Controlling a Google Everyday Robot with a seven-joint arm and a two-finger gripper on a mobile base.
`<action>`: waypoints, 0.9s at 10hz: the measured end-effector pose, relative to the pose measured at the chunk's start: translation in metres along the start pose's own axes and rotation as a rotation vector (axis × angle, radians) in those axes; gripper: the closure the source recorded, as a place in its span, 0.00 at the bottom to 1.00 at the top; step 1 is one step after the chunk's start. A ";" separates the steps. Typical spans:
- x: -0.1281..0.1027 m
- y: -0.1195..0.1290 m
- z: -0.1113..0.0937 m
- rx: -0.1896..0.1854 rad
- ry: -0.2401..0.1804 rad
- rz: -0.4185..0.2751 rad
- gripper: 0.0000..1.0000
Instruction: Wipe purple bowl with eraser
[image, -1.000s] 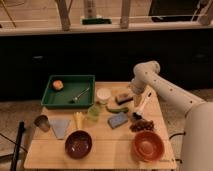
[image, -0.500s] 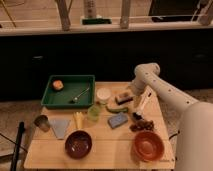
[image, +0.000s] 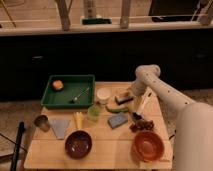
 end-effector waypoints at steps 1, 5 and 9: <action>-0.007 -0.006 0.001 -0.007 0.004 -0.033 0.20; -0.016 -0.017 0.012 -0.035 0.005 -0.104 0.20; -0.013 -0.023 0.026 -0.057 -0.006 -0.128 0.35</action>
